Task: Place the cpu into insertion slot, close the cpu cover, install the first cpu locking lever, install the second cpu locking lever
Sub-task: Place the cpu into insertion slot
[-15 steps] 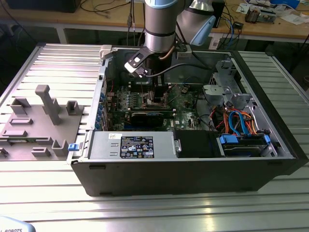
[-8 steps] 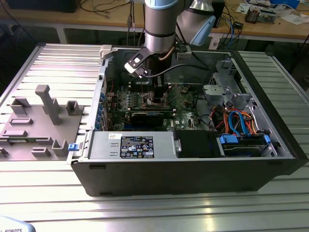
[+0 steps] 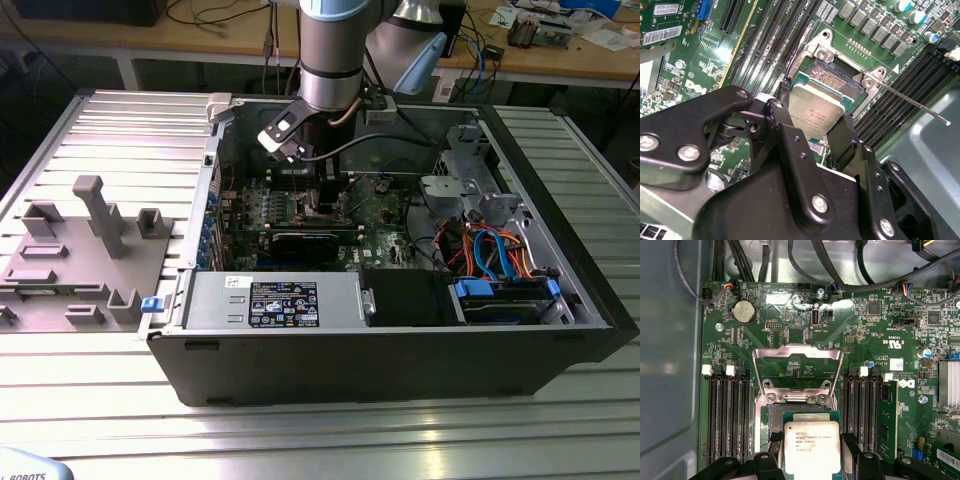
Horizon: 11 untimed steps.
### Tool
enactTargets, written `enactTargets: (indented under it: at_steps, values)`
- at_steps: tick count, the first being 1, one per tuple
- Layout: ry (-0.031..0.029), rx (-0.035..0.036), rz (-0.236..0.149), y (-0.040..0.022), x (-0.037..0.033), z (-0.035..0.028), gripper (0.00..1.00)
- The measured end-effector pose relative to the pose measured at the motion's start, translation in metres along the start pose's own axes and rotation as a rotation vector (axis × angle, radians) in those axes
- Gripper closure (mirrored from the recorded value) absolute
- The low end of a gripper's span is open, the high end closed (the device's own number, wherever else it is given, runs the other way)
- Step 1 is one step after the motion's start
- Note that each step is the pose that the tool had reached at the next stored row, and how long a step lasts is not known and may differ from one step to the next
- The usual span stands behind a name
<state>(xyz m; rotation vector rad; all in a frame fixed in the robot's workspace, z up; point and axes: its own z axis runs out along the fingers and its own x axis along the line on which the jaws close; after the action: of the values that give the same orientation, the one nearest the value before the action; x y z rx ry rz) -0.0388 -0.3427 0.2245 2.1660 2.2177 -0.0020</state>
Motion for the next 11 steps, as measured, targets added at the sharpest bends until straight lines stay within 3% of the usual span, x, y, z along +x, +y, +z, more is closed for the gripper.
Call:
enactTargets:
  at_steps: [11]
  values:
    - [0.0013,0.0001,0.005,-0.0001,0.0000,0.0015,0.45]
